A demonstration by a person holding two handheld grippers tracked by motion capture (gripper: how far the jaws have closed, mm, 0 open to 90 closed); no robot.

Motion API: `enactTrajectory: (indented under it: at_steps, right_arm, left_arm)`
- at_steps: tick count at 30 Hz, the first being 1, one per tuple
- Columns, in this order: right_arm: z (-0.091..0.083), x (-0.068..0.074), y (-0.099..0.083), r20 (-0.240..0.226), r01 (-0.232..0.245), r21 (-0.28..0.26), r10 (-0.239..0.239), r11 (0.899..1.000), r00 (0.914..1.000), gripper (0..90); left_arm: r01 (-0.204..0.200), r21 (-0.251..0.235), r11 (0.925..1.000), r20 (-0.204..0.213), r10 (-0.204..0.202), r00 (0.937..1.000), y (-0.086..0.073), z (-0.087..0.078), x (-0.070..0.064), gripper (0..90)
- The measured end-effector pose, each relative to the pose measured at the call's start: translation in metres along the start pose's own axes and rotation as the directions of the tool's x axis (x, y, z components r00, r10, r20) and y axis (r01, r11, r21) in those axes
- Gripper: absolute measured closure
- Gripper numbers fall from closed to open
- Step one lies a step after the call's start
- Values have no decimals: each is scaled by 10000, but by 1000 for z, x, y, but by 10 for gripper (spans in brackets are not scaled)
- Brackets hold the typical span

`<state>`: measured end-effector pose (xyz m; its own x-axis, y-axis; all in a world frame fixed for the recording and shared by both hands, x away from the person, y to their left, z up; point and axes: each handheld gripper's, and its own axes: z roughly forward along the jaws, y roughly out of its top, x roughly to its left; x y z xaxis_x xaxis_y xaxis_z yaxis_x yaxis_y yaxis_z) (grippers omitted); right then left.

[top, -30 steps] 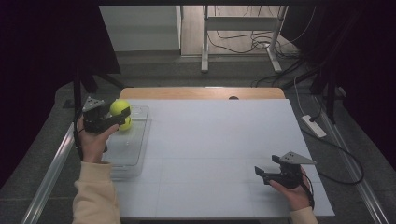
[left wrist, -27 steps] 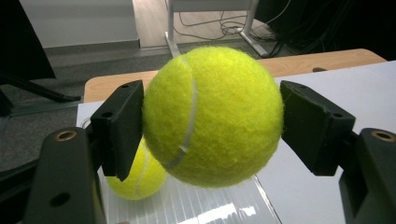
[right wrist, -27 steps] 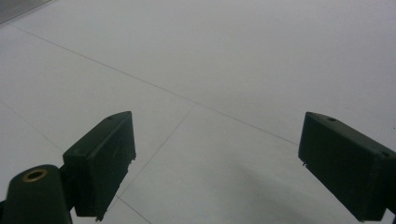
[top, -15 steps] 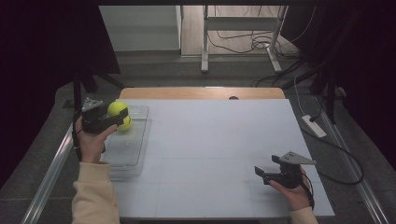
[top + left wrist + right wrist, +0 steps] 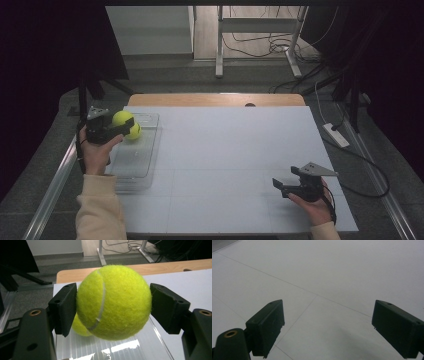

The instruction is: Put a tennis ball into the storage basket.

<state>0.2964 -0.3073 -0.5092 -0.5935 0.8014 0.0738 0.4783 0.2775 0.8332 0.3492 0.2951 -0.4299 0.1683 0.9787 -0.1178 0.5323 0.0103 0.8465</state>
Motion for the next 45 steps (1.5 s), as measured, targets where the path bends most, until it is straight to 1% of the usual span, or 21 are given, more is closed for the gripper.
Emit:
enactTrajectory:
  at_steps: [3,7,8,9,12,15,19,22,23,27,31,34,35,37,39,41,45]
  right_arm:
    - [0,0,0,1,8,-9,-8,10000,10000,108]
    - [0,0,0,-6,-1,-11,1,10000,10000,108]
    - [0,0,0,-4,-4,-17,4,10000,10000,108]
    - [1,0,0,-5,-1,-16,1,10000,10000,108]
    - [0,0,0,-7,-17,-7,17,10000,10000,108]
    - [0,0,0,-1,-22,-17,22,10000,10000,108]
    - [1,0,0,-30,-12,-23,11,10000,10000,108]
    - [1,0,0,-30,-5,-7,5,10000,10000,108]
    - [1,0,0,-30,-5,-7,5,10000,10000,108]
    - [2,1,0,-52,-2,16,2,10000,10000,108]
    - [2,1,0,-62,-8,22,8,10000,10000,108]
    - [3,1,1,-69,1,24,-1,10000,10000,108]
    - [3,1,1,-69,1,24,-1,10000,10000,108]
    - [3,1,1,-77,16,21,-16,10000,10000,108]
    - [3,1,1,-81,14,21,-14,10000,10000,108]
    - [3,0,1,-84,13,22,-13,10000,10000,108]
    - [3,1,1,-92,13,27,-13,10000,10000,108]
  left_arm:
    - [-28,159,9999,-130,30,9999,-1,1,1,272]
    - [-2,377,9993,-99,6,10000,-2,3,4,272]
    - [35,463,9989,-152,-27,9999,-3,4,4,272]
    - [-31,578,9983,-209,43,9998,-4,6,5,272]
    - [-35,772,9970,-331,60,9994,-5,7,6,272]
    - [-16,895,9960,-293,42,9996,-6,8,6,272]
    - [-132,1291,9915,-358,179,9992,-8,10,7,272]
    - [-81,1495,9887,-380,140,9992,-10,12,9,272]
    - [-81,1495,9887,-380,140,9992,-10,12,9,272]
    - [-68,1774,9841,-589,175,9981,-12,14,11,272]
    - [-130,2016,9794,-672,271,9974,-14,15,12,272]
    - [-236,2397,9706,-763,431,9962,-17,18,12,272]
    - [-236,2397,9706,-763,431,9962,-17,18,12,272]
    - [-290,2713,9621,-871,546,9947,-19,20,12,271]
    - [-391,2977,9538,-850,673,9941,-20,22,12,271]
    - [-428,3138,9485,-858,733,9936,-21,24,11,271]
    - [-549,3566,9326,-855,911,9922,-24,27,11,271]
